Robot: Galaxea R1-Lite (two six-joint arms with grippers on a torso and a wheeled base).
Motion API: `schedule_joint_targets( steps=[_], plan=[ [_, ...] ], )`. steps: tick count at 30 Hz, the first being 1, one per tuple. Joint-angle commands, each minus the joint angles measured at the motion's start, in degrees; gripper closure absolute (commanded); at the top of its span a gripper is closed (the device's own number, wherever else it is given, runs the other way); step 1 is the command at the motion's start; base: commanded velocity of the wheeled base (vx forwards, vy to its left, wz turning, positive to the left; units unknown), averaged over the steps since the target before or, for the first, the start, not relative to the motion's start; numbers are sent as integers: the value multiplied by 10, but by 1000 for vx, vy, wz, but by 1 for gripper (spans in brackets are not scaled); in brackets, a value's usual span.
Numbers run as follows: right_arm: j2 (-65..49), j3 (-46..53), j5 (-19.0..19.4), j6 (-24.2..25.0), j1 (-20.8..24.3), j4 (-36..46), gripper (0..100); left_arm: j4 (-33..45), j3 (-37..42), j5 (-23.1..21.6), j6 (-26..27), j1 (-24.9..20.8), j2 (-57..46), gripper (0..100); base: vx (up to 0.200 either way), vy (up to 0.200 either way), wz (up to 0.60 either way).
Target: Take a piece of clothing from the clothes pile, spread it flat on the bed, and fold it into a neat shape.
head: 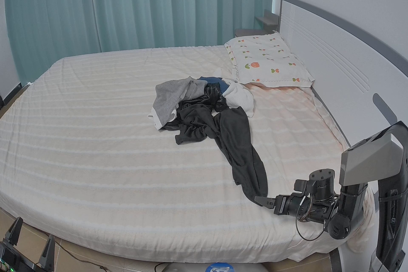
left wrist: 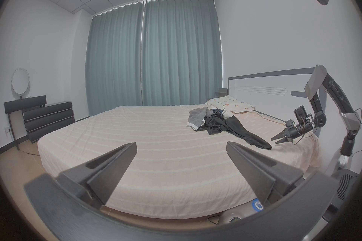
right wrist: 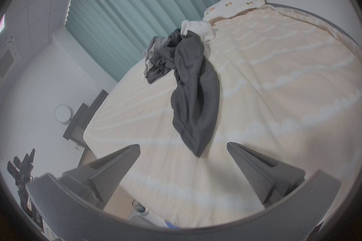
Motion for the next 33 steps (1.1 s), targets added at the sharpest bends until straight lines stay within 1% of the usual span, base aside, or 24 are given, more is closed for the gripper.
schedule_joint_targets(
  steps=[1, 5, 8, 11, 14, 16, 19, 25, 28, 31, 32, 33],
  plan=[
    [9, -42, -1, 7, -9, 7, 0, 0, 9, 1, -1, 0, -9, 0, 0, 0, 0],
    [42, -126, -7, 7, -9, 54, 0, 0, 9, 1, -1, 0, -9, 0, 0, 0, 0],
    [44, -191, -5, 16, -19, 130, 0, 0, 9, 1, -1, 0, -9, 0, 0, 0, 0],
    [45, -268, -5, 38, -38, 204, 0, 0, 10, 1, 0, 0, -10, 0, 0, 0, 0],
    [58, -314, 0, 55, -53, 269, 0, 0, 9, 1, 0, 0, -10, 0, 0, 0, 0],
    [64, -326, 3, 68, -61, 280, 0, 0, 10, 1, 0, 0, -10, 0, 0, 0, 0],
    [72, -338, 7, 67, -73, 287, 0, 0, 9, 1, 0, 0, -10, 0, 0, 0, 0],
    [81, -349, 28, 65, -71, 302, 0, 0, 9, 1, 0, 0, -10, 0, 0, 0, 0],
    [81, -373, 38, 65, -63, 348, 0, 0, 9, 1, 0, 0, -9, 0, 0, 0, 0],
    [81, -387, 38, 64, -54, 370, 0, 0, 9, 1, -1, 0, -9, 0, 0, 0, 0],
    [81, -394, 39, 64, -51, 377, 100, 0, 9, 1, -1, 0, -9, 0, 0, 0, 0],
    [82, -400, 41, 64, -49, 382, 100, 0, 9, 1, -1, 0, -9, 0, 0, 0, 0]
  ],
)
